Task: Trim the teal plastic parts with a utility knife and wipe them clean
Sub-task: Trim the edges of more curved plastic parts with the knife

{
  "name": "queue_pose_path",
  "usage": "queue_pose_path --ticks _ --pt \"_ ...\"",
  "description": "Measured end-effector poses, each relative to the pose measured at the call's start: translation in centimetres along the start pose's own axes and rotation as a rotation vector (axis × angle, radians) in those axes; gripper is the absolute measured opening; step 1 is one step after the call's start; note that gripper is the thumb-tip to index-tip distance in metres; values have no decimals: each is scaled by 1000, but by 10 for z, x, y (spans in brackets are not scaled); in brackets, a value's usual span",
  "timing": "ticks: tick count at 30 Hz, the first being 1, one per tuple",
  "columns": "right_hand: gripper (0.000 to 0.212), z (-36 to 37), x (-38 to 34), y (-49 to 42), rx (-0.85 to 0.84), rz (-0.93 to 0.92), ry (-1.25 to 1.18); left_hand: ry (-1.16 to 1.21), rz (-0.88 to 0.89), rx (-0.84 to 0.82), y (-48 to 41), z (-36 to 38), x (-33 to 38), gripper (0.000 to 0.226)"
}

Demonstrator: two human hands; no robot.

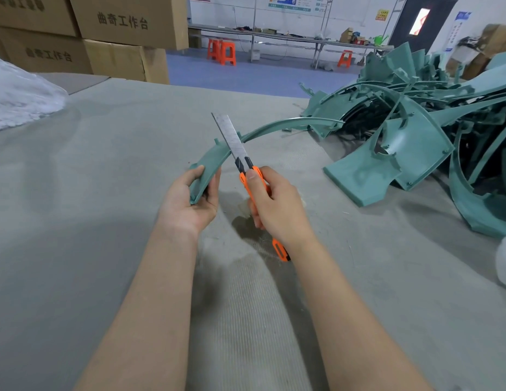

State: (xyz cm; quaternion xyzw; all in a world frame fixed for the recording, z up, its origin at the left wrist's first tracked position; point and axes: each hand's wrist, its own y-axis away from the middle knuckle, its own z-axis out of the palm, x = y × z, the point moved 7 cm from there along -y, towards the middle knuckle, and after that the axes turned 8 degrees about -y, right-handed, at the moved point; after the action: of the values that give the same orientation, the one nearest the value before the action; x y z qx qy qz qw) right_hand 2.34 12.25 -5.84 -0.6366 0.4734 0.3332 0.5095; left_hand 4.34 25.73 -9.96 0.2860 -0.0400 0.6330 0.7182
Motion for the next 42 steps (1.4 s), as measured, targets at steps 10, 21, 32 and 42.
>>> queue_pose_path --ticks 10,21,32,42 --pt "29 8 5 1 -72 -6 23 -10 4 16 -1 2 1 14" --pt "35 -12 12 -3 54 65 -70 36 24 26 -4 -1 -2 23" --pt "29 -6 13 -3 38 28 1 81 22 6 0 5 0 38" --pt "31 6 12 0 -83 -10 48 43 27 20 -1 7 -2 14"
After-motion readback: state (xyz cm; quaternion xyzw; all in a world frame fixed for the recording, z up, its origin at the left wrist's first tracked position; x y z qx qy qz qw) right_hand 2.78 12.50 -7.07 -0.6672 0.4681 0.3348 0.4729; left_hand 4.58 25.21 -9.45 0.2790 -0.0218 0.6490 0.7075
